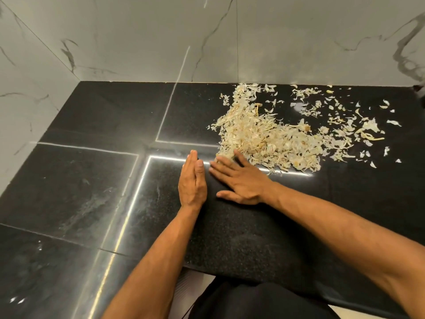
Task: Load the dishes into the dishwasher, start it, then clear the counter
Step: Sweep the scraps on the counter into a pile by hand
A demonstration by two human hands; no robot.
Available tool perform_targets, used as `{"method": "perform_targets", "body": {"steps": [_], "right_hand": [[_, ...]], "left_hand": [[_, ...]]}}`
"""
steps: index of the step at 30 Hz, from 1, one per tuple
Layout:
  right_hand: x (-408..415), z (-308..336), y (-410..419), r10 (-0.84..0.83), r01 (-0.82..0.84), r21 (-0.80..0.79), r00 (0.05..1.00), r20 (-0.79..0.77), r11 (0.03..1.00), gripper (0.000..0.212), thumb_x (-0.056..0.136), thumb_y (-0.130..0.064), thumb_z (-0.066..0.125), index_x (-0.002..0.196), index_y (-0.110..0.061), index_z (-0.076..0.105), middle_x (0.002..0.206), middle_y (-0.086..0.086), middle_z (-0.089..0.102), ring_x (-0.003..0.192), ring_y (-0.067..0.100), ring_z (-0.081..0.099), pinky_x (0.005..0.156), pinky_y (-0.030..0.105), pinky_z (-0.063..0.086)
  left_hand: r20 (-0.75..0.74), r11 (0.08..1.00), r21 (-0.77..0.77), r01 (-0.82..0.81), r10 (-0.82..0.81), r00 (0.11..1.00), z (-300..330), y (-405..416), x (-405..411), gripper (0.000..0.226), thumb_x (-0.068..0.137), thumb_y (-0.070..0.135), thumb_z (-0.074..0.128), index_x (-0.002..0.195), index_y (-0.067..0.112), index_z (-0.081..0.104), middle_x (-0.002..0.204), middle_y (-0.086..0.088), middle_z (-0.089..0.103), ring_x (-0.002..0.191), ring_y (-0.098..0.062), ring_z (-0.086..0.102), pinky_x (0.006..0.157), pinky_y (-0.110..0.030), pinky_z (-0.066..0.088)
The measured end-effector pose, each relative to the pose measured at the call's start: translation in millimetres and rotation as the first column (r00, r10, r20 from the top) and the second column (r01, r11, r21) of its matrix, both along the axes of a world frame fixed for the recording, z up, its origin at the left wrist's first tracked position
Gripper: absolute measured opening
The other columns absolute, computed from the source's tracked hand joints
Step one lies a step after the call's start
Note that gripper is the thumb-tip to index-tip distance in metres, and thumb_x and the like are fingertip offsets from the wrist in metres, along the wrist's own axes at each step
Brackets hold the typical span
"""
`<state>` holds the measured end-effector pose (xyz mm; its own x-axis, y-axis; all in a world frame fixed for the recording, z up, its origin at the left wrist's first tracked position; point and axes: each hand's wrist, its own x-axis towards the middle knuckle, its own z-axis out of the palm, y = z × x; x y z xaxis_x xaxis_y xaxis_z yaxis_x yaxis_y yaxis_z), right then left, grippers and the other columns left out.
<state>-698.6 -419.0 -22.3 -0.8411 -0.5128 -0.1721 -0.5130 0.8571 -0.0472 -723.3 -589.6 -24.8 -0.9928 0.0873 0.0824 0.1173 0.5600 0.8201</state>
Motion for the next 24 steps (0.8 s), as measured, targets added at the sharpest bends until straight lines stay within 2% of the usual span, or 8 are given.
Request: {"method": "perform_targets", "body": {"steps": [5,9,12,19,24], "right_hand": [[-7.0,5.0,39.9,-0.186,0.188,0.083,0.982,-0.033,0.979,0.079,0.092,-0.071,-0.001,0.153,-0.022,-0.011,0.161,0.002,-0.014,0.147,0.020,-0.021,0.115,0.053,-0.019],[6.7,9.7,46.1,-0.130,0.134,0.084,0.990,-0.054,0.987,0.078,0.093,-0.070,0.001,0.154,-0.021,-0.008,0.160,0.001,-0.015,0.147,0.021,-0.021,0.112,0.052,-0.025],[25.2,6.5,38.2,-0.077,0.076,0.055,0.997,0.012,0.996,0.079,0.092,-0.069,0.000,0.154,-0.020,-0.006,0.159,0.000,-0.013,0.146,0.018,-0.020,0.111,0.049,-0.027],[28.5,9.0,82.5,-0.264,0.261,0.090,0.964,0.017,0.961,0.078,0.092,-0.072,0.001,0.151,-0.025,-0.018,0.160,-0.002,-0.021,0.145,0.018,-0.025,0.114,0.051,-0.023],[55.8,12.5,92.8,-0.173,0.172,0.079,0.985,0.006,0.982,0.078,0.092,-0.071,-0.001,0.154,-0.025,-0.009,0.160,-0.005,-0.016,0.146,0.021,-0.023,0.112,0.053,-0.025]], "left_hand": [[0.018,0.982,-0.149,0.118,-0.116,0.993,-0.5,2.1,-2.1,0.067,0.096,0.052,0.020,0.151,0.015,0.028,0.157,-0.002,0.029,0.146,-0.010,0.019,0.121,-0.032,0.011],[0.031,0.938,-0.265,0.225,-0.224,0.974,-1.7,10.7,-9.8,0.077,0.091,0.062,0.012,0.153,0.017,0.022,0.160,0.003,0.021,0.145,-0.002,0.008,0.120,-0.029,0.003],[0.043,0.907,-0.332,0.259,-0.260,0.965,-3.2,17.7,-14.2,0.084,0.088,0.067,0.007,0.153,0.018,0.021,0.160,0.003,0.019,0.147,-0.005,0.006,0.121,-0.032,0.003],[0.056,0.847,-0.403,0.345,-0.354,0.934,-0.3,38.8,-16.0,0.085,0.088,0.068,0.004,0.155,0.018,0.016,0.162,0.001,0.013,0.149,-0.008,0.003,0.122,-0.034,0.000],[0.015,0.779,-0.487,0.396,-0.445,0.895,-2.6,64.3,-10.2,0.081,0.090,0.067,0.004,0.155,0.018,0.012,0.162,0.002,0.007,0.148,-0.007,-0.003,0.120,-0.033,-0.004]]}}
